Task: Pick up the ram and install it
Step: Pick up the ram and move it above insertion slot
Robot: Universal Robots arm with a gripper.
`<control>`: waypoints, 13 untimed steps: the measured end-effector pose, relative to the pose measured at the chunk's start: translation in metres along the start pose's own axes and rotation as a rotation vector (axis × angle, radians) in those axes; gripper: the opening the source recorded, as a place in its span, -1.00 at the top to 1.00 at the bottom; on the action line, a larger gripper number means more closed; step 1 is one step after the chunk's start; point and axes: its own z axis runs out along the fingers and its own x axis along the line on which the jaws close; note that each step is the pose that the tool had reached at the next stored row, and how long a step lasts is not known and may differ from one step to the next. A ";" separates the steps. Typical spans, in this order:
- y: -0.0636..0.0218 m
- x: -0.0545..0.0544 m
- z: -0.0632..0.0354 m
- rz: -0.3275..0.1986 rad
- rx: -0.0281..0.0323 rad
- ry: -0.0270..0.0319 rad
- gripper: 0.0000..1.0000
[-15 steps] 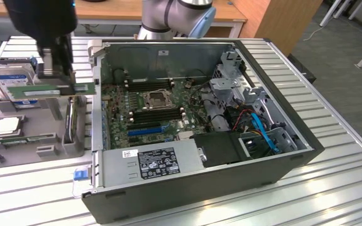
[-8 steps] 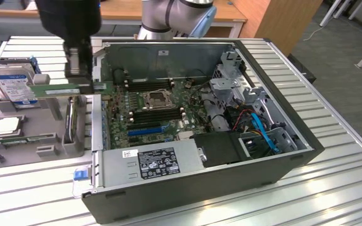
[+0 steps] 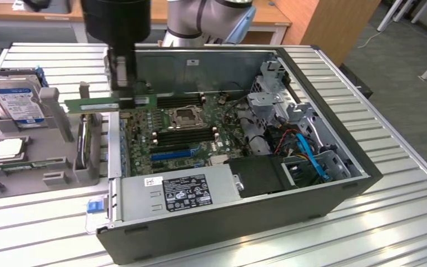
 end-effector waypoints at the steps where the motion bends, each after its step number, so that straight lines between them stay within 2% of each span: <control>1: -0.0044 0.000 -0.0001 -0.001 0.0000 -0.0001 0.72; 13: -0.0588 -0.002 -0.0012 -0.010 -0.0002 -0.0015 0.72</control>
